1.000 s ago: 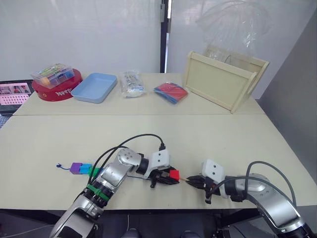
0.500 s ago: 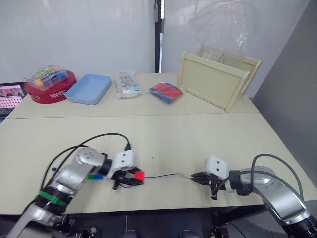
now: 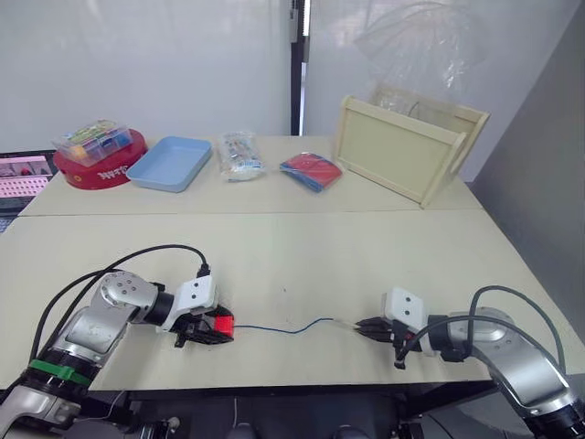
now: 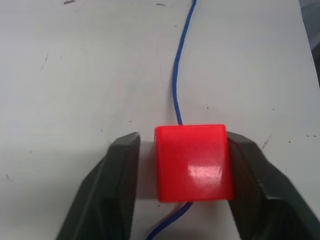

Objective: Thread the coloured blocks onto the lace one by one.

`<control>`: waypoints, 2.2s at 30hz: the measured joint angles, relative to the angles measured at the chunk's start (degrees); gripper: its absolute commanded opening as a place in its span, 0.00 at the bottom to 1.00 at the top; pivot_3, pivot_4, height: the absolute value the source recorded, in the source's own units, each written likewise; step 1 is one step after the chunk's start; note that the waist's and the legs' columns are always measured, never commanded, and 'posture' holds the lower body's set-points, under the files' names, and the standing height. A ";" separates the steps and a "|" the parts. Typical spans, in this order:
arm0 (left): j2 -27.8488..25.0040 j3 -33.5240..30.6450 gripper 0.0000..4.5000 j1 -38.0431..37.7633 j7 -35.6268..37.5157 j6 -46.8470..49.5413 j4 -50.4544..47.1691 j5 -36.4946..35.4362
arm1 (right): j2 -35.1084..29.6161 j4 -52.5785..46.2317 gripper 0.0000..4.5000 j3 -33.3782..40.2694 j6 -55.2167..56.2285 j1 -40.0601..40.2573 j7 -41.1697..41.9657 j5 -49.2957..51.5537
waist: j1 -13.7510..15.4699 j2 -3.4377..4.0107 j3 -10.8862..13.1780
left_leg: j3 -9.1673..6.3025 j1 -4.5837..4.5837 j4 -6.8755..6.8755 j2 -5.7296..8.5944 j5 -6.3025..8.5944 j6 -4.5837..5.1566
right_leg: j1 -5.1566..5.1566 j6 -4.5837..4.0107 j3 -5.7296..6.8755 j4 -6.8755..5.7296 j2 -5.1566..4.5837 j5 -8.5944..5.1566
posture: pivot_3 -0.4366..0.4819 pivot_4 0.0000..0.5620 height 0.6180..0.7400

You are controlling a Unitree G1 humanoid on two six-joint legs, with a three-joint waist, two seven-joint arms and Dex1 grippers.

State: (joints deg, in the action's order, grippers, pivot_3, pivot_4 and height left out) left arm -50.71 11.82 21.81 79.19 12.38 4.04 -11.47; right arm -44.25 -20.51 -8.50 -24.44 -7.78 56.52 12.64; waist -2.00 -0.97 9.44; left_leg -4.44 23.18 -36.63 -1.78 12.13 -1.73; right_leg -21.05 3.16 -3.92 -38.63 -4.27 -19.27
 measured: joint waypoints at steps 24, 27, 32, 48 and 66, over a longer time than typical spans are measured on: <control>-13.70 30.10 0.99 31.88 12.89 28.00 -17.05 6.28 | 8.20 -2.68 0.00 -5.21 -8.53 -2.75 -10.78 -1.95 | -0.41 -0.13 0.10 | -0.07 0.27 -0.06 -0.11 0.00 0.00 | -0.16 0.01 -0.02 0.05 0.21 -0.01 | 0.48 0.27 1.00; -12.56 32.44 0.99 31.35 12.76 28.37 -16.90 11.16 | 9.09 -3.15 0.00 -5.91 -9.52 -2.59 -11.93 -2.25 | -0.29 -0.14 0.10 | -0.07 0.31 -0.06 -0.12 -0.01 0.00 | -0.19 0.01 -0.02 0.05 0.22 0.00 | 0.48 0.27 1.00; -8.64 32.40 0.99 30.99 11.97 31.24 -16.83 14.46 | 10.16 -3.99 0.00 -6.78 -10.50 -2.54 -13.24 -2.33 | -0.22 -0.14 0.10 | -0.07 0.32 -0.08 -0.11 0.00 0.00 | -0.18 0.00 -0.02 0.05 0.20 -0.01 | 0.48 0.27 1.00; -4.73 31.62 0.45 27.81 9.31 31.08 -15.32 21.47 | 10.63 -5.49 0.00 -8.14 -11.18 -1.68 -15.97 -2.49 | -0.51 -0.13 0.10 | -0.08 0.15 -0.09 -0.12 0.01 0.02 | -0.13 0.00 -0.02 -0.07 0.21 0.00 | 0.48 0.27 1.00; -7.84 25.82 0.26 23.46 10.69 17.67 -7.78 23.23 | 3.07 -7.34 0.00 6.70 -12.93 7.44 -18.05 -1.22 | -0.82 -0.05 0.05 | -0.03 -0.10 -0.09 -0.20 0.08 0.15 | -0.11 -0.03 -0.06 -0.28 0.31 -0.02 | 0.48 0.27 1.00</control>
State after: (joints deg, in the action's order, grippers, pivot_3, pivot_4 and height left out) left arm -58.55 37.64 45.27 89.87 30.05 -3.74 11.76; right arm -41.18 -27.85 -1.80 -37.37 -0.34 38.47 11.42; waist -2.82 -1.02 9.49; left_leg -4.47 23.07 -36.72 -1.98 12.22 -1.58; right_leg -21.16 3.13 -3.98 -38.90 -3.97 -19.29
